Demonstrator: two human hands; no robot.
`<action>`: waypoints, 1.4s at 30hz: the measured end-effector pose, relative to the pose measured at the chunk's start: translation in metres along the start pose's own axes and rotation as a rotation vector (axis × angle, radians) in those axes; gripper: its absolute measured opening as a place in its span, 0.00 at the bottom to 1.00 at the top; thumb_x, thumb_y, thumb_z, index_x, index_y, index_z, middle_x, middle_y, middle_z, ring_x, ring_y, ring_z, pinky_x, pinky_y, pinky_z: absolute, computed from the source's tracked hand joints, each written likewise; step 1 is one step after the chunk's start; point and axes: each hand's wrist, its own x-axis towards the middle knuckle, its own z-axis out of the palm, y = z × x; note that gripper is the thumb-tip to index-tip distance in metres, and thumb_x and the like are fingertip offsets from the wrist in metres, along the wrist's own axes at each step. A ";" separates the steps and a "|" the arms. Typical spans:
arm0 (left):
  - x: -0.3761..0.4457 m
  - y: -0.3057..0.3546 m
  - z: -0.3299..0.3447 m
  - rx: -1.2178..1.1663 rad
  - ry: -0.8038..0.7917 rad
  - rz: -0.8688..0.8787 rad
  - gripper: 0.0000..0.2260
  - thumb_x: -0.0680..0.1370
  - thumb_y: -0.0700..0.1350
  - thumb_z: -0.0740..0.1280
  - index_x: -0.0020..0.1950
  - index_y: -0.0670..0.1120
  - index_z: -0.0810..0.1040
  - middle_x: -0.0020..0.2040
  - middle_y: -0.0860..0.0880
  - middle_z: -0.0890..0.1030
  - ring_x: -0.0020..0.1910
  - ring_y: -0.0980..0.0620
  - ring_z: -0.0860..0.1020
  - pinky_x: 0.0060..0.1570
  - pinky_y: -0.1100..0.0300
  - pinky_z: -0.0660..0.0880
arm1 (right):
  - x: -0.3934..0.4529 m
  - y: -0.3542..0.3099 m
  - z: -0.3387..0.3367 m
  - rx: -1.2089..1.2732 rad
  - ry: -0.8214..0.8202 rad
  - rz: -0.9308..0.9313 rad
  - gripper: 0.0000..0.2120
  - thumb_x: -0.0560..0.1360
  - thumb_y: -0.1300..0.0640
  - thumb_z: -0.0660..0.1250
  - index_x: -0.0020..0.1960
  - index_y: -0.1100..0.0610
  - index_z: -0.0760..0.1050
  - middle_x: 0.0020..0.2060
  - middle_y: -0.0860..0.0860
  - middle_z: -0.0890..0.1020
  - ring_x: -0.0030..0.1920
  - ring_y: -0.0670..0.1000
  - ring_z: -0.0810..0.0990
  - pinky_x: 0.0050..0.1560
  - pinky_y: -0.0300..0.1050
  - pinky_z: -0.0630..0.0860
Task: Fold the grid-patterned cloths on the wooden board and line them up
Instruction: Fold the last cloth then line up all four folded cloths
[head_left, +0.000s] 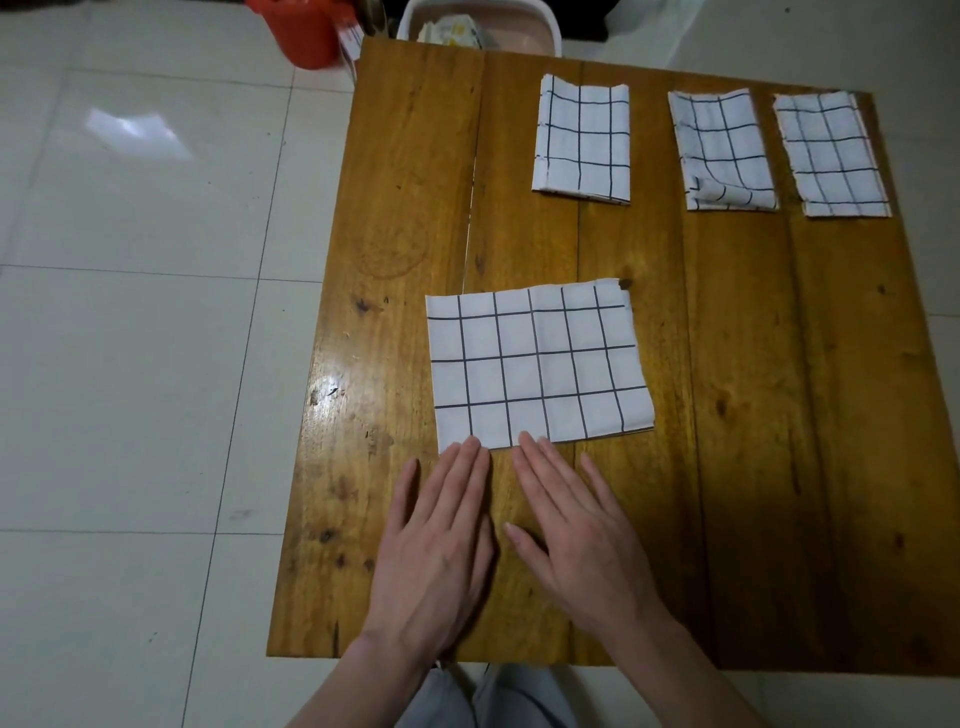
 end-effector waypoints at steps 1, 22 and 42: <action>-0.001 0.000 0.001 0.004 0.002 -0.001 0.28 0.86 0.52 0.54 0.85 0.44 0.57 0.85 0.48 0.57 0.84 0.51 0.53 0.80 0.39 0.57 | -0.001 0.002 0.000 -0.003 0.002 0.009 0.32 0.87 0.38 0.49 0.84 0.55 0.55 0.84 0.49 0.57 0.84 0.47 0.53 0.81 0.54 0.55; -0.005 0.004 0.006 -0.010 0.037 -0.085 0.28 0.86 0.55 0.54 0.85 0.48 0.56 0.85 0.51 0.55 0.85 0.50 0.51 0.81 0.37 0.52 | -0.019 0.056 -0.004 0.022 0.205 0.348 0.32 0.86 0.40 0.48 0.82 0.60 0.61 0.82 0.55 0.62 0.83 0.52 0.58 0.80 0.59 0.61; 0.020 0.029 -0.011 -0.064 0.114 -0.156 0.26 0.82 0.53 0.62 0.77 0.43 0.71 0.77 0.43 0.72 0.77 0.42 0.67 0.79 0.44 0.57 | 0.021 0.039 -0.029 0.231 0.345 0.676 0.28 0.80 0.48 0.68 0.76 0.59 0.68 0.69 0.58 0.75 0.68 0.57 0.74 0.64 0.56 0.77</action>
